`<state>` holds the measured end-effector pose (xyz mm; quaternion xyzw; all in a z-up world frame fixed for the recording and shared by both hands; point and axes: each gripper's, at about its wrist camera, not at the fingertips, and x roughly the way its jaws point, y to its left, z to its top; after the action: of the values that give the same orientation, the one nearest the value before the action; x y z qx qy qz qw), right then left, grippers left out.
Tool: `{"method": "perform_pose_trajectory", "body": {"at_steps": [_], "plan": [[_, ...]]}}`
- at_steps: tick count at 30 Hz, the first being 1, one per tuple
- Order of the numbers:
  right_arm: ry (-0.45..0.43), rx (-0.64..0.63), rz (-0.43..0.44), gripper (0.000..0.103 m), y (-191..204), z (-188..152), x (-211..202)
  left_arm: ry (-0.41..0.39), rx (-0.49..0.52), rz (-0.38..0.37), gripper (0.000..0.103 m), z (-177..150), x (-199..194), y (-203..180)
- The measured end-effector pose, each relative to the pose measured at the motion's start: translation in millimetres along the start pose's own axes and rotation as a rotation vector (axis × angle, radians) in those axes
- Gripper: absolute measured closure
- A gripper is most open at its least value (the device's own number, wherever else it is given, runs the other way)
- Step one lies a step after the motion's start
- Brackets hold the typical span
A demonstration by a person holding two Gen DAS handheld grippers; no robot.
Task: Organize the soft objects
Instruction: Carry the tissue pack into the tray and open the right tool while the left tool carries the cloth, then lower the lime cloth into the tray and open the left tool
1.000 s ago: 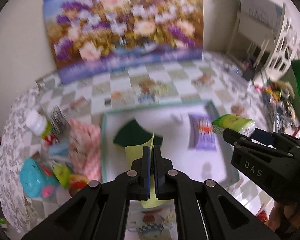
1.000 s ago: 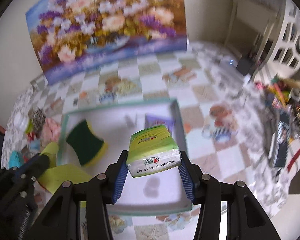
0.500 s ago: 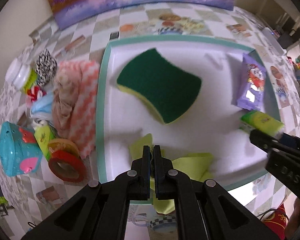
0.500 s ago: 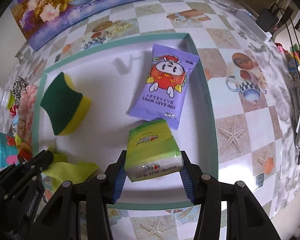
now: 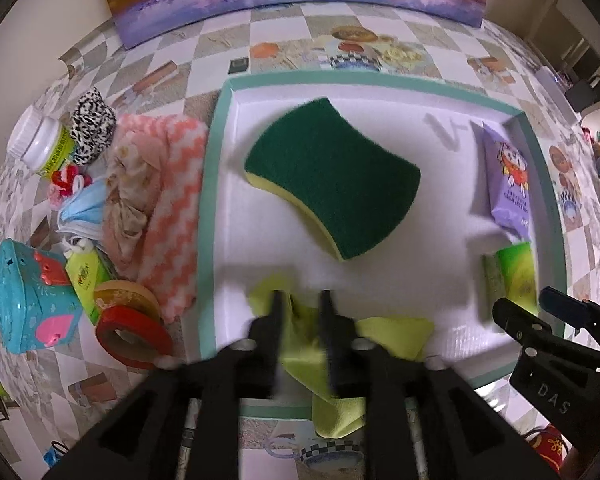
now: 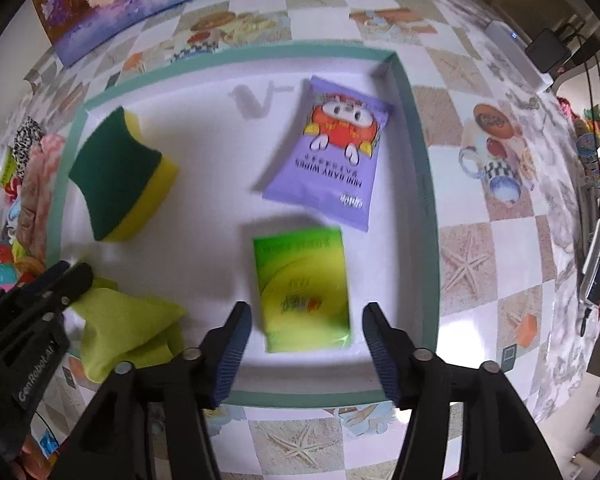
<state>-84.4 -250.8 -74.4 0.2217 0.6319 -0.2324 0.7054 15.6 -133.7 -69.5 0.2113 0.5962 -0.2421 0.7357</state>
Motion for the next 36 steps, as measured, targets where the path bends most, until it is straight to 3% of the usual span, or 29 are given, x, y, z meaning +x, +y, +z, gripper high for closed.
{"method": "perform_pose_trajectory", "body": {"at_steps": [1, 2, 4, 6, 8, 11, 17, 28, 36], "plan": [[-0.007, 0.001, 0.000, 0.039, -0.5, -0.1, -2.7, -0.007, -0.008, 0.000, 0.054, 1.5, -2.5, 1.6], [-0.016, 0.002, -0.001, 0.039, -1.0, -1.0, -5.5, -0.013, -0.013, -0.002, 0.048, 2.4, -4.7, 3.1], [-0.029, 0.007, -0.006, 0.037, -2.2, -2.0, -8.9, -0.032, -0.022, -0.005, 0.047, 5.2, -11.2, 7.0], [-0.036, 0.012, -0.008, 0.037, -4.0, -3.8, -10.0, -0.048, -0.032, 0.002, 0.040, 7.3, -15.0, 11.6], [-0.033, 0.015, -0.010, 0.036, -4.6, -3.6, -8.2, -0.058, -0.043, 0.013, 0.027, 10.7, -18.2, 17.2], [-0.024, 0.018, -0.022, 0.031, -3.1, -1.9, -4.6, -0.063, -0.061, 0.027, 0.020, 12.9, -16.2, 22.9], [-0.073, 0.031, -0.029, 0.002, -9.5, 10.1, -7.4, -0.052, -0.104, 0.029, 0.010, 14.4, -12.0, 32.5], [-0.112, 0.055, -0.035, 0.000, -20.0, 15.2, -18.8, -0.059, -0.156, 0.014, 0.007, 17.0, -17.1, 49.0], [-0.250, 0.066, 0.026, 0.000, -6.1, 16.3, -61.6, -0.120, -0.207, 0.031, 0.007, 16.3, -43.7, 79.5]]}}
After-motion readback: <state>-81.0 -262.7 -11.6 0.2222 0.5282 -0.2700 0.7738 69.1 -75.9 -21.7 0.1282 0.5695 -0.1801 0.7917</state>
